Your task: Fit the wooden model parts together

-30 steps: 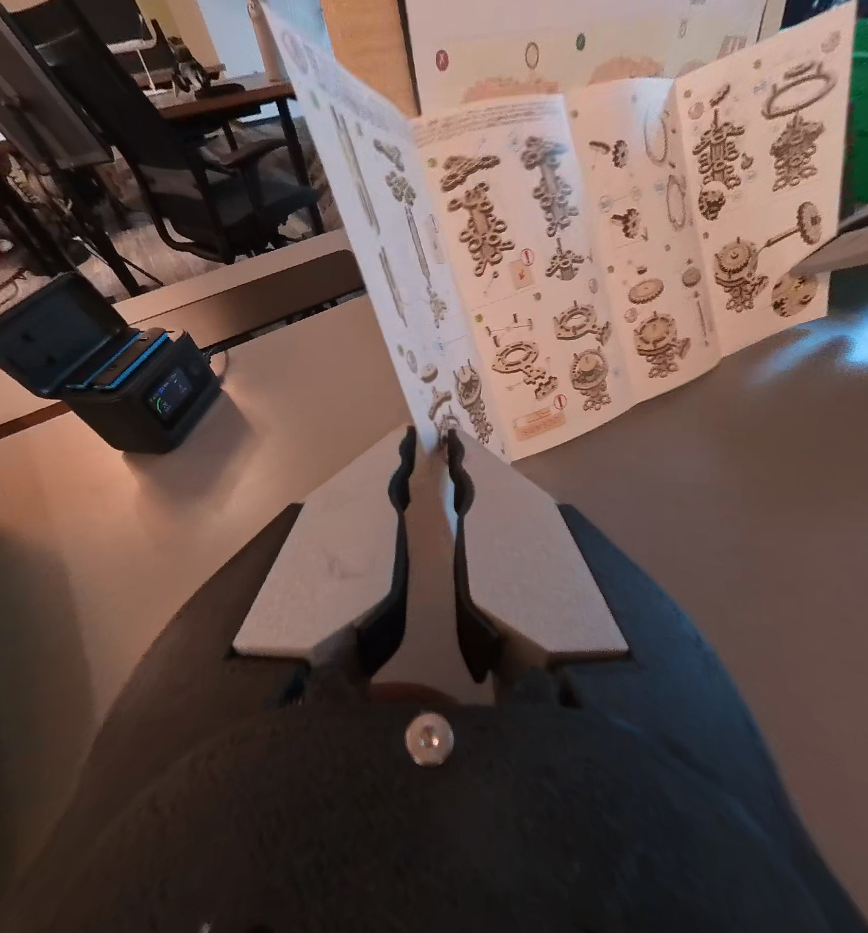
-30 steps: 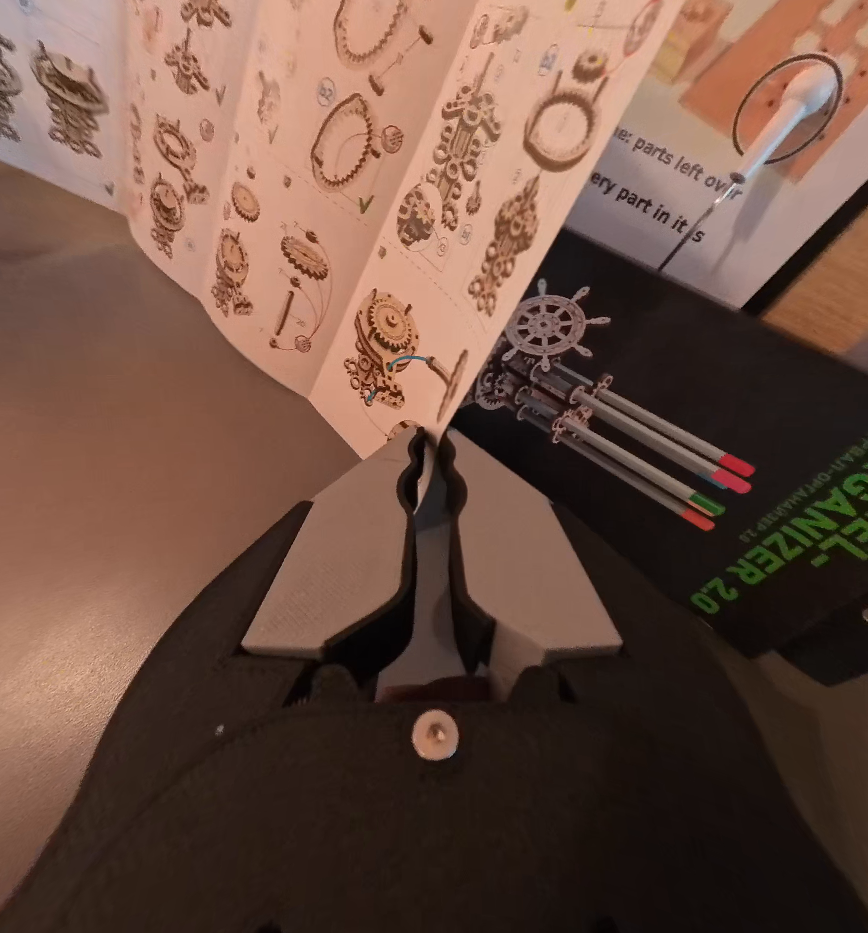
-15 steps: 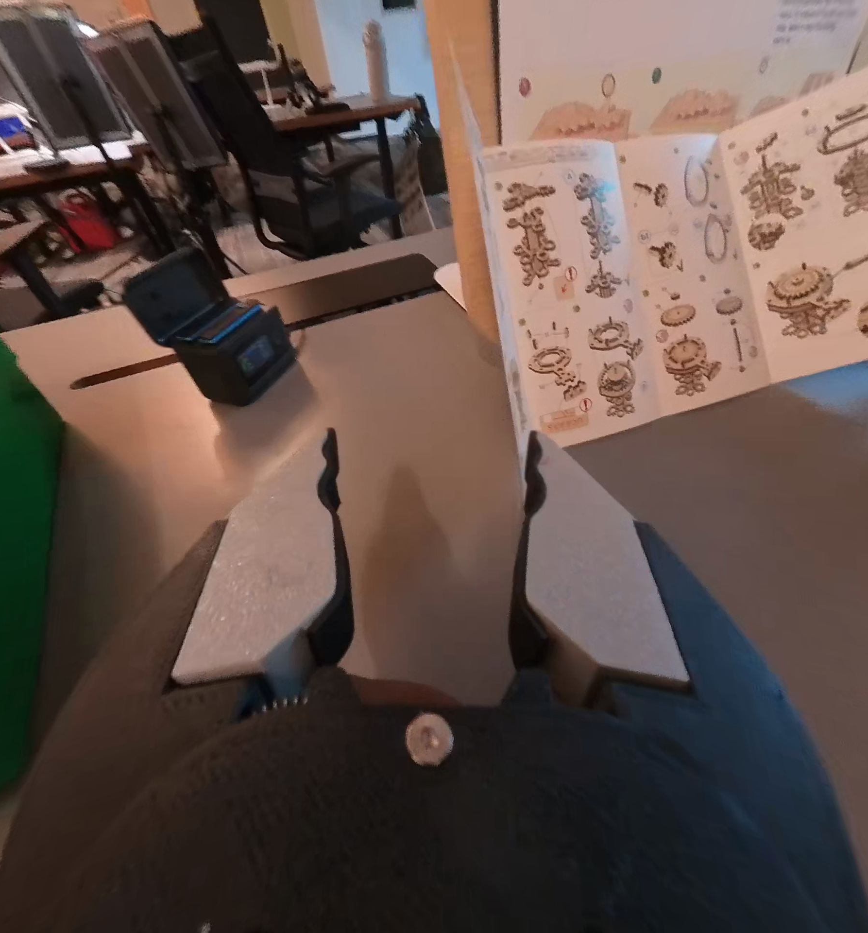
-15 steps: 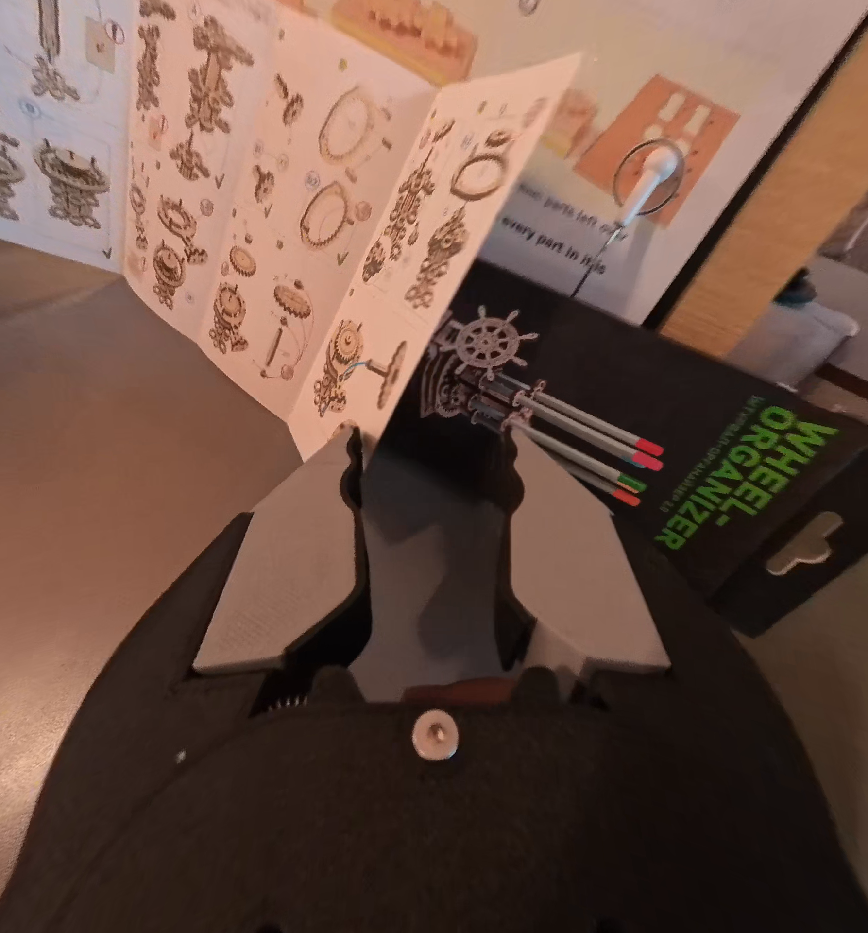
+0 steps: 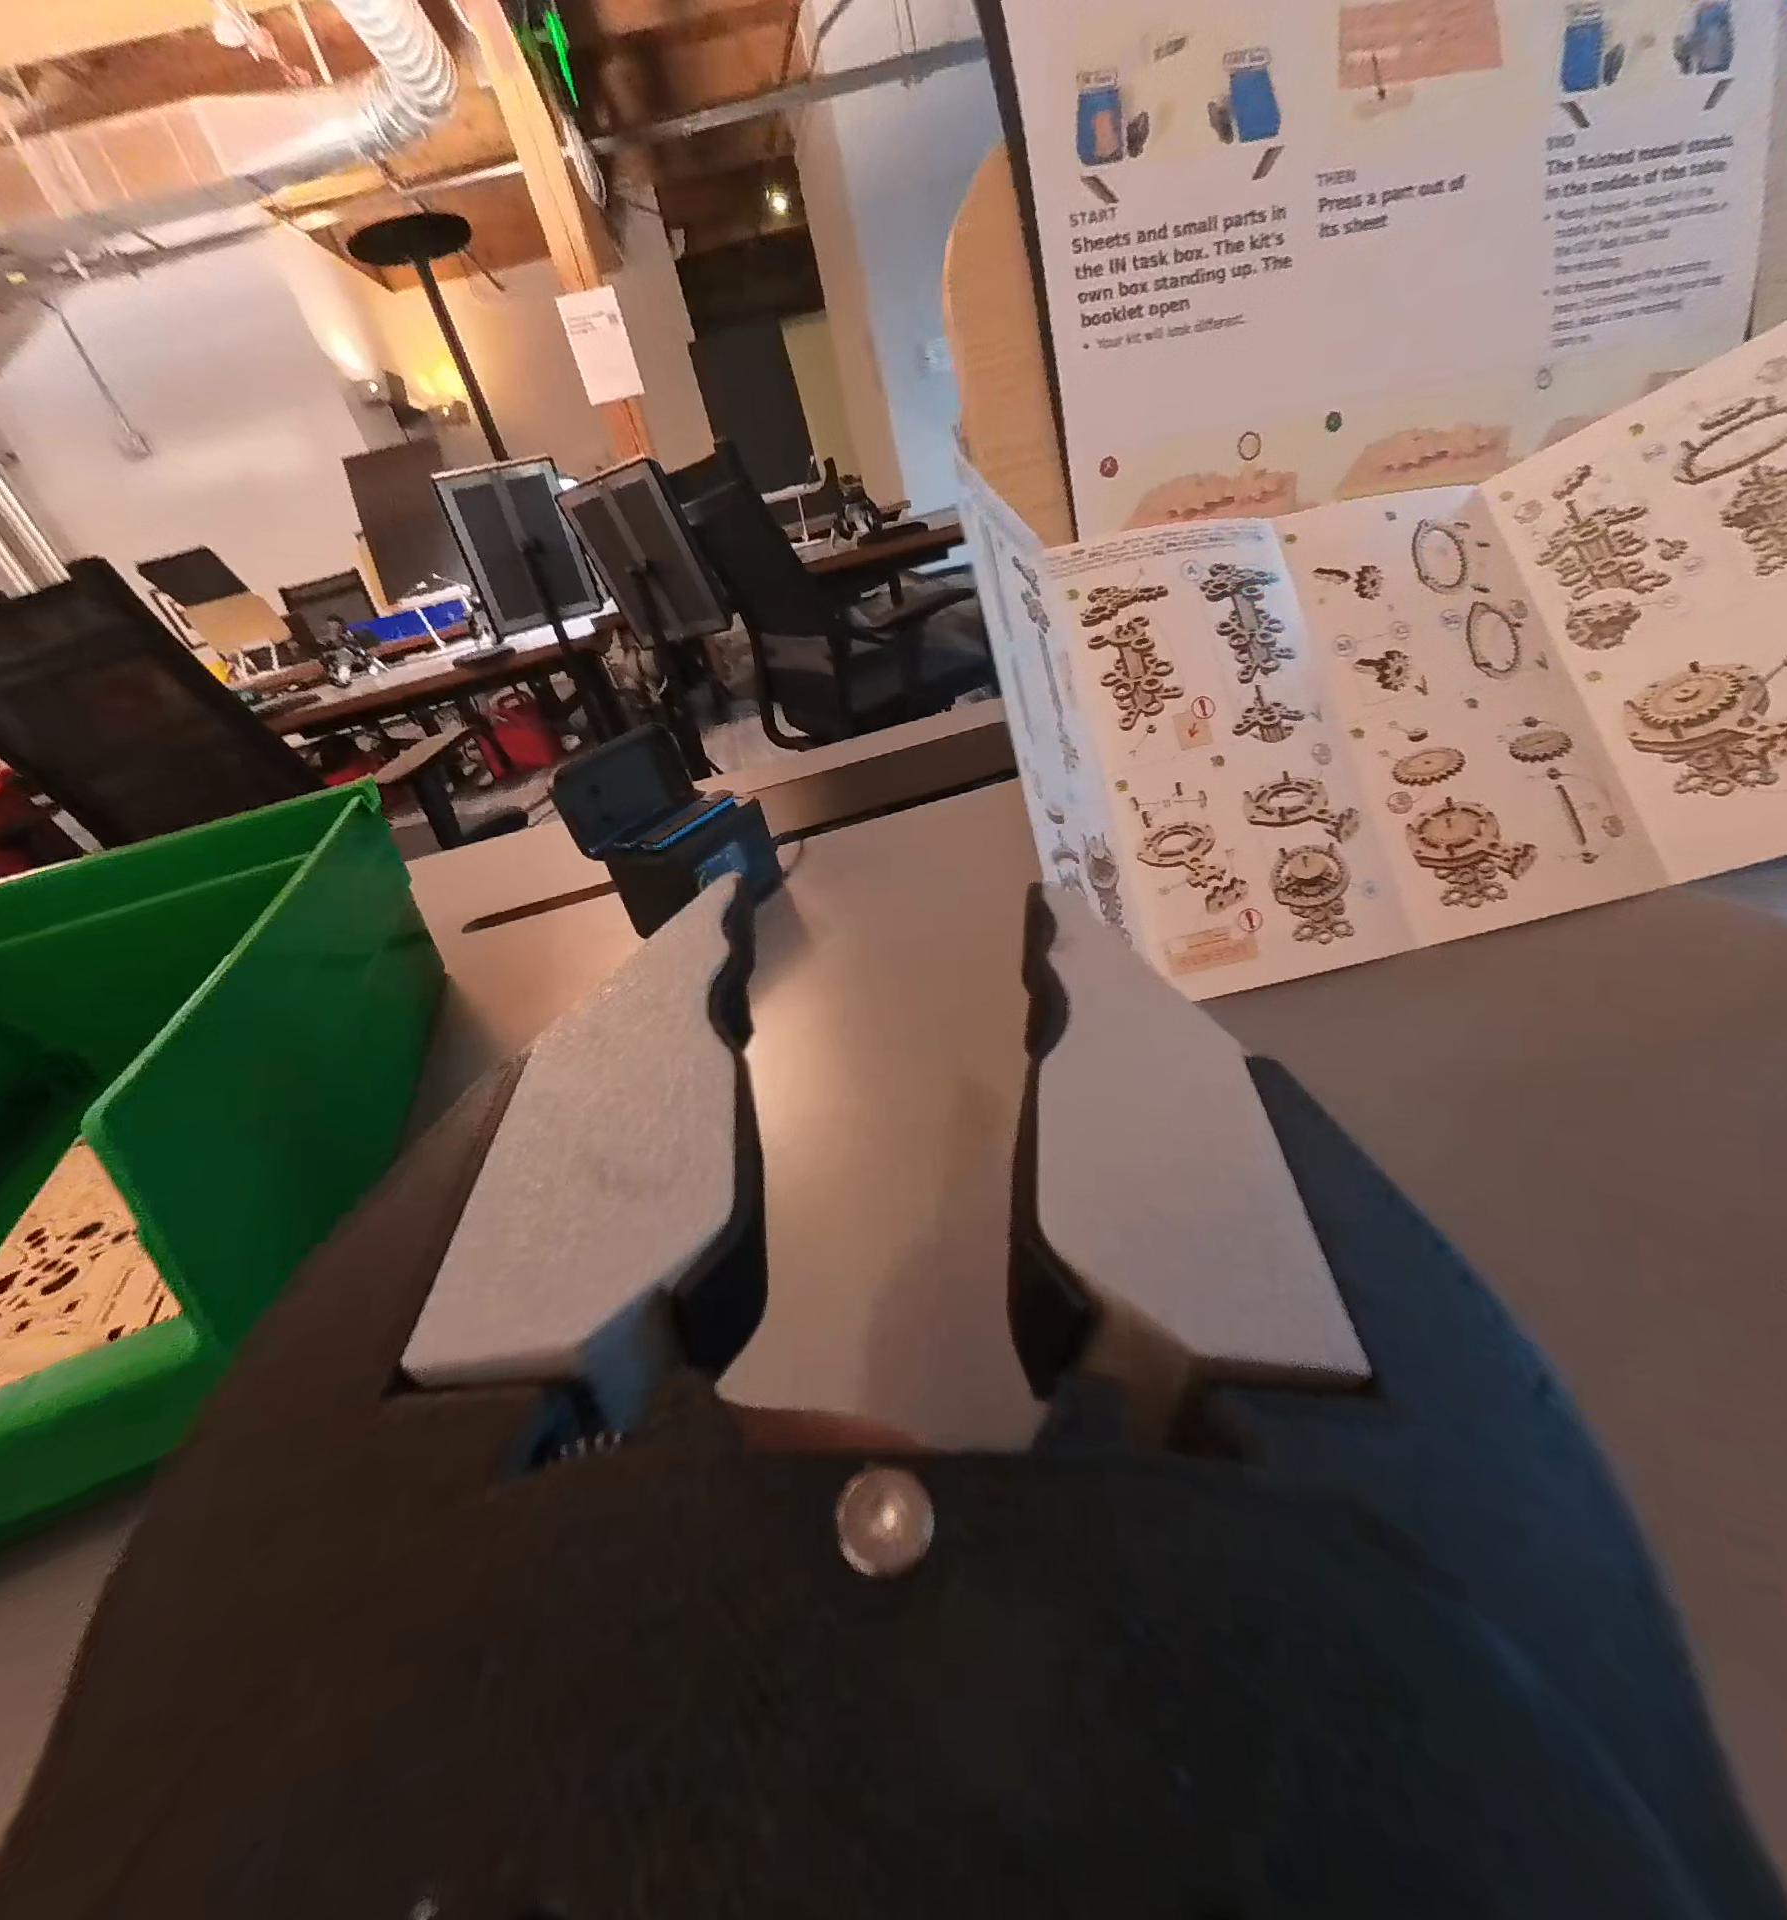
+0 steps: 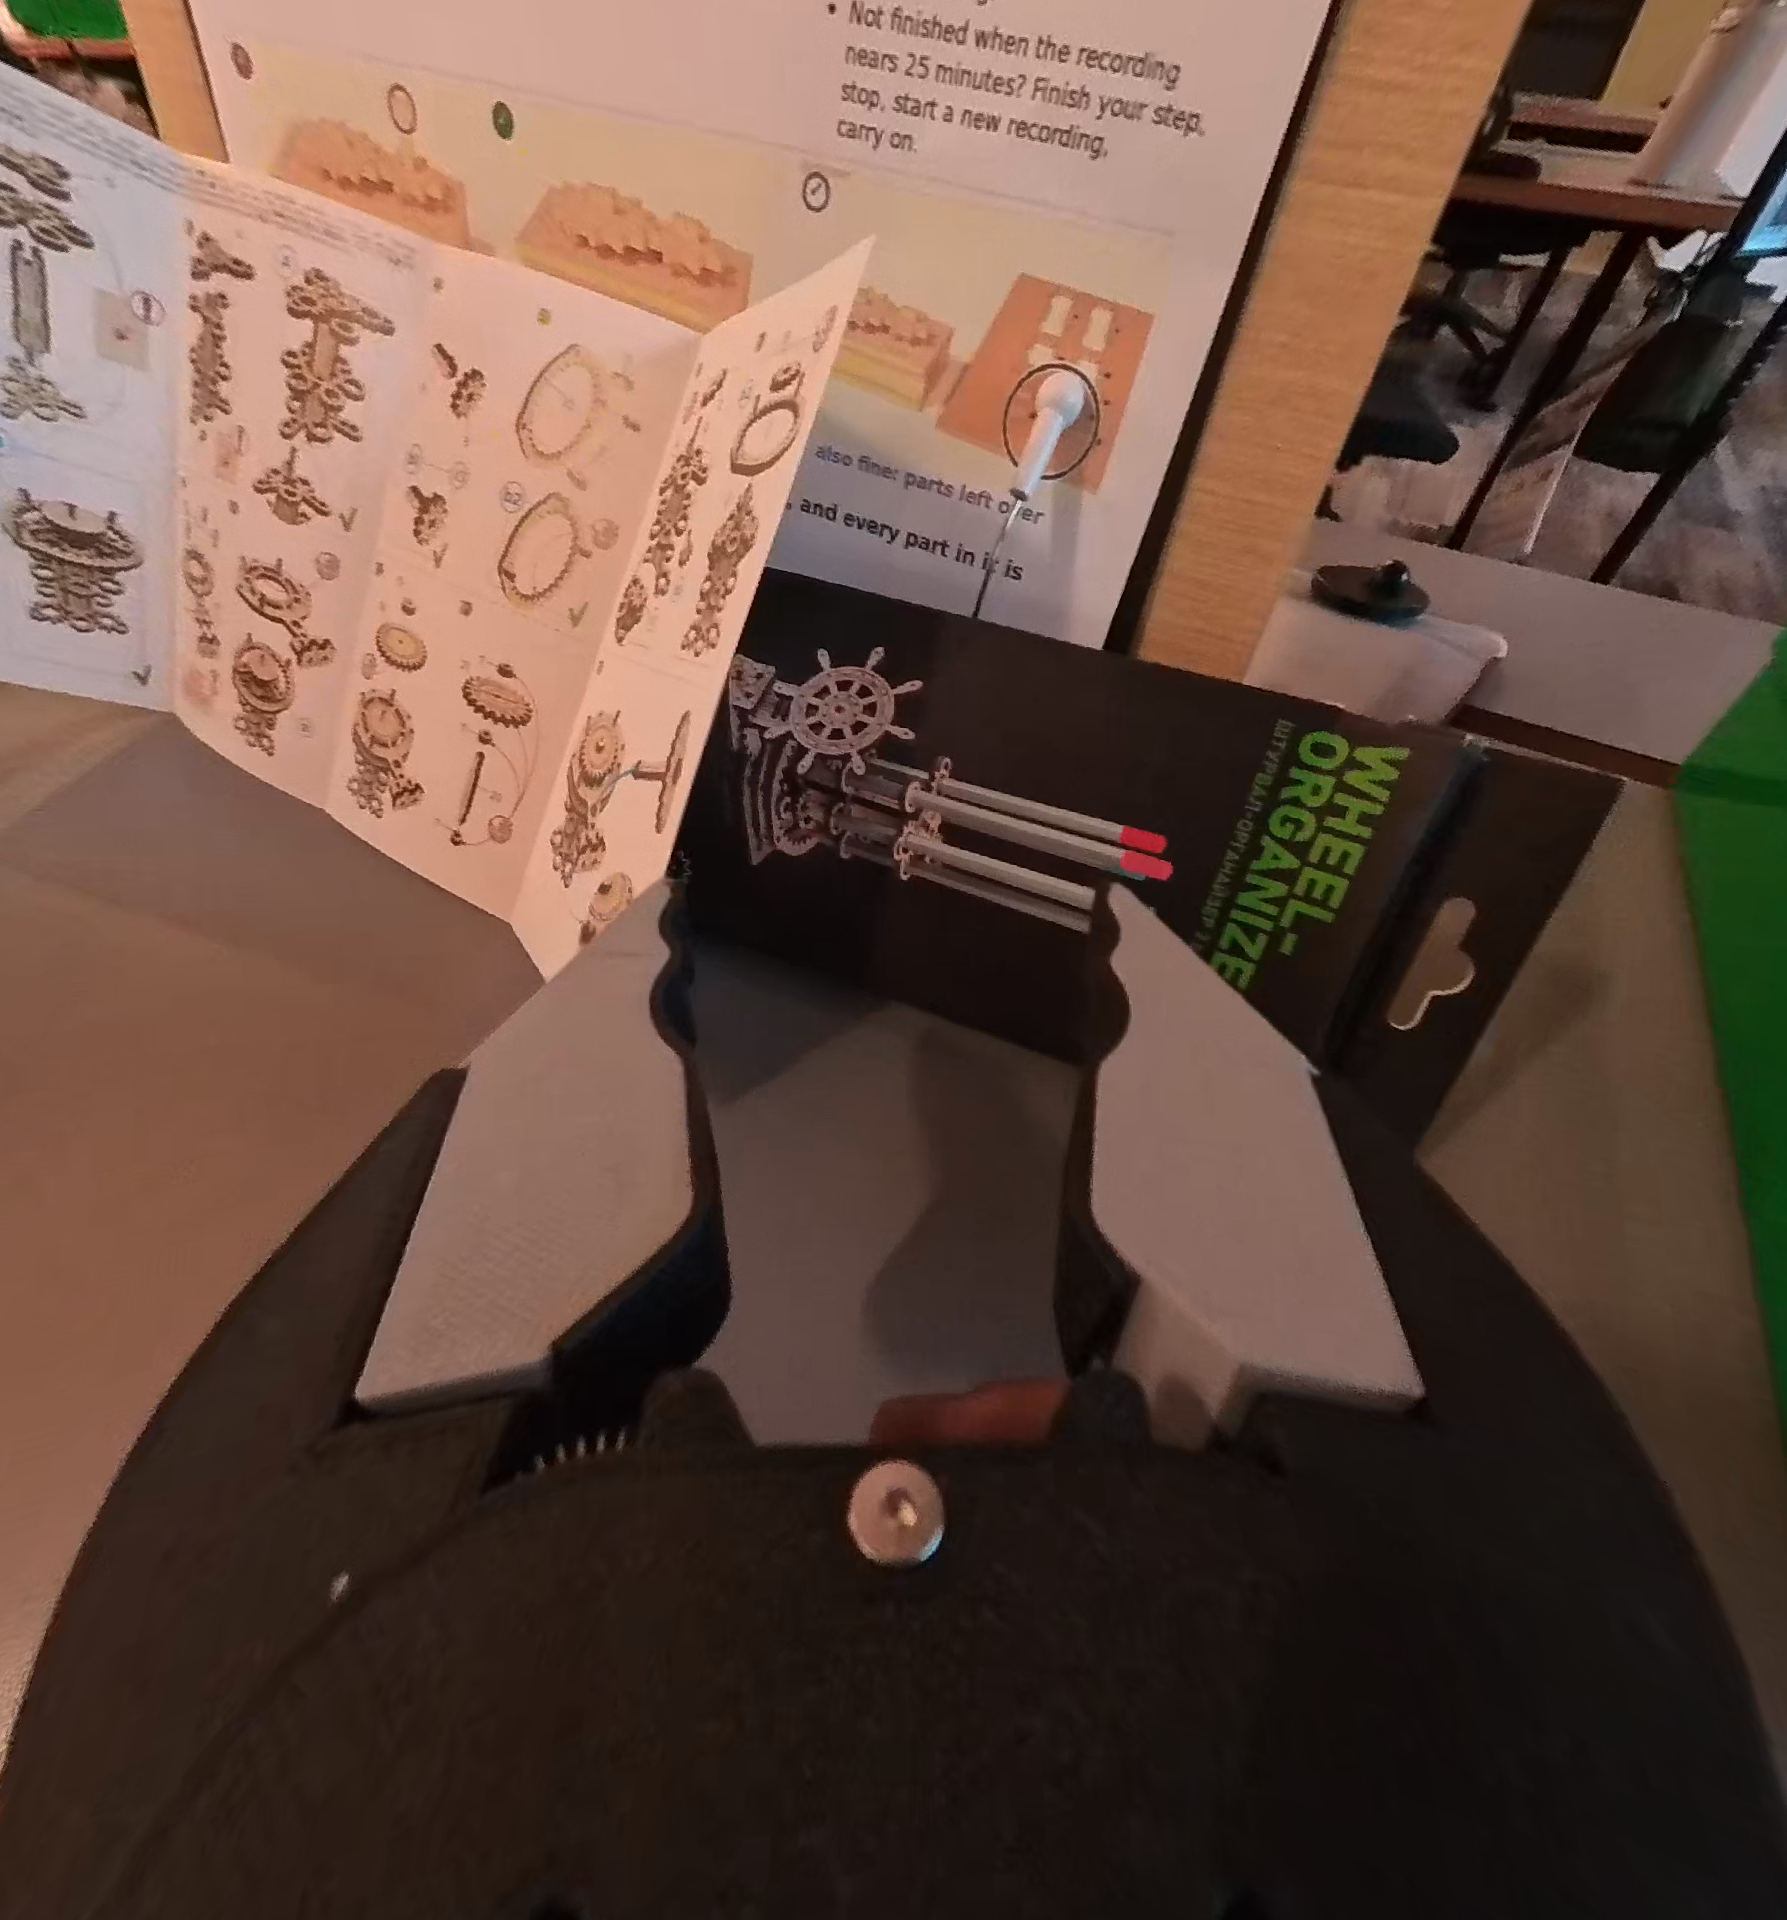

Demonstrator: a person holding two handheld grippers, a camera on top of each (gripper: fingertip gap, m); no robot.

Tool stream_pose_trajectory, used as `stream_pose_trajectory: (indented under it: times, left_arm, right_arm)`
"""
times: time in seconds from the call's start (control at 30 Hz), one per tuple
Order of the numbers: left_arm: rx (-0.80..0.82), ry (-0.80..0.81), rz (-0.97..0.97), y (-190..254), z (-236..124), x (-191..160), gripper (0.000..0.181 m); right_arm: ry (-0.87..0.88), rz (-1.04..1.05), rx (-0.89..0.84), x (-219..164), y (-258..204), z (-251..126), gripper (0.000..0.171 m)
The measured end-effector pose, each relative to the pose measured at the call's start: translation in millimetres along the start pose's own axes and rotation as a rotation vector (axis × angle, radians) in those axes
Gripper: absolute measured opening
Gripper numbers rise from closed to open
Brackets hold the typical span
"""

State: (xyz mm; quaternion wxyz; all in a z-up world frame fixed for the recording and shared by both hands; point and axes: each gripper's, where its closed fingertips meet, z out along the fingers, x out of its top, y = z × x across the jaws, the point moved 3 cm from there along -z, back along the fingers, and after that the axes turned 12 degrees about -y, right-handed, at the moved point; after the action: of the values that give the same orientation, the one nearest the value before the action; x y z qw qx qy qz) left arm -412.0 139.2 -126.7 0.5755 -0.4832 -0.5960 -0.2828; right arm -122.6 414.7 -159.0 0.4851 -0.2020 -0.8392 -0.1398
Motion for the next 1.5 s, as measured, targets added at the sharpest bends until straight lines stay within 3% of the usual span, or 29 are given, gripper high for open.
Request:
stream_pose_trajectory:
  times: [0.43, 0.6, 1.5]
  left_arm:
    - [0.124, 0.024, -0.033, -11, -19, -1, 0.049]
    - [0.126, 0.002, -0.008, -8, -17, -3, 0.049]
    - [0.101, -0.117, -0.001, -6, -3, -13, 0.042]
  right_arm:
    - [-0.049, -0.012, 0.022, -12, -5, -7, 0.066]
    - [-0.063, -0.038, 0.038, -14, -11, -7, 0.057]
    - [-0.112, -0.038, 0.034, -18, -11, -2, 0.053]
